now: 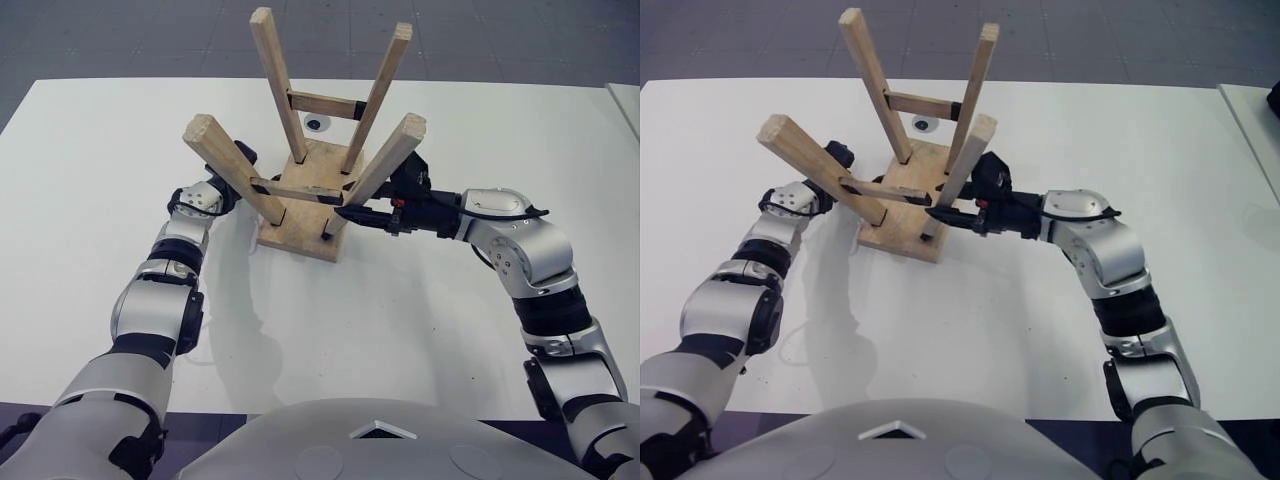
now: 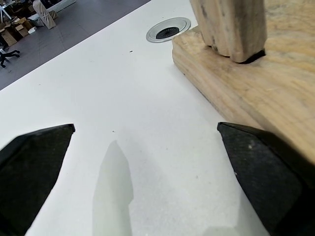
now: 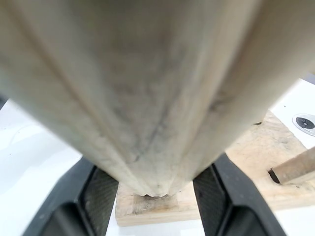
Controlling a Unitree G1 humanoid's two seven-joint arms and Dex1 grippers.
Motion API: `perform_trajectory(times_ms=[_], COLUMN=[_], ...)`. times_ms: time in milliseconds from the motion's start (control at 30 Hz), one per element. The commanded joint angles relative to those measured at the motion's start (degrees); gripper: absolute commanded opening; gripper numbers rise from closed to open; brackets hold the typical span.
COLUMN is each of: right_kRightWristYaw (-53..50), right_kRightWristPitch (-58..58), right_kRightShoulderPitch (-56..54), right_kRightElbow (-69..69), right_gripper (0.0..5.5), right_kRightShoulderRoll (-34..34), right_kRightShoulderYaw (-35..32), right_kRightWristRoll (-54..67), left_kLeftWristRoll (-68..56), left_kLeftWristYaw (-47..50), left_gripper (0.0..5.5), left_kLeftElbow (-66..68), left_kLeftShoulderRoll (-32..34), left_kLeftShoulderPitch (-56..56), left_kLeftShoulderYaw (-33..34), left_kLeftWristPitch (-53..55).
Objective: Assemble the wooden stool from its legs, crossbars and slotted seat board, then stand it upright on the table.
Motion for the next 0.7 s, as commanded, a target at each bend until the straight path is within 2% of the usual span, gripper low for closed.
perform_trajectory(times_ms=[33, 267, 367, 467, 700], right_kRightWristYaw=[0.54, -2.26, -1.59, -1.28, -3.00], right_kRightWristPitch=[-0.18, 0.04, -0.62, -3.49, -7.08], right_kRightShoulderPitch=[1.03, -1.49, -0.98, 1.24, 5.77], right_kRightElbow=[0.78, 5.70, 5.38, 5.54, 6.81], right_gripper=[2.04, 2.04, 2.04, 2.04, 2.04], right_kRightShoulderRoll=[-0.91, -0.56, -1.64, -2.24, -2.03], right_kRightShoulderYaw=[1.86, 0.22, 1.94, 3.87, 3.73], right_kRightWristRoll=[-2.91, -5.19, -6.87, -9.36, -10.43], left_kLeftWristRoll=[1.58, 1.60, 1.47, 0.18, -2.56], left_kLeftWristYaw=[-1.33, -2.06, -2.07, -1.66, -4.35], left_gripper=[5.40, 5.40, 5.40, 5.40, 5.40], left_kLeftElbow=[0.32, -0.12, -0.85, -2.38, -9.57], left_kLeftShoulderRoll=[-2.32, -1.99, -1.15, 0.62, 6.32], left_kLeftShoulderPitch=[0.37, 0.33, 1.07, 1.24, 3.82], left_kLeftShoulderYaw=[-1.13, -1.12, -0.87, 0.83, 4.94], left_kLeftWristPitch=[0.74, 0.37, 0.09, 0.29, 1.55])
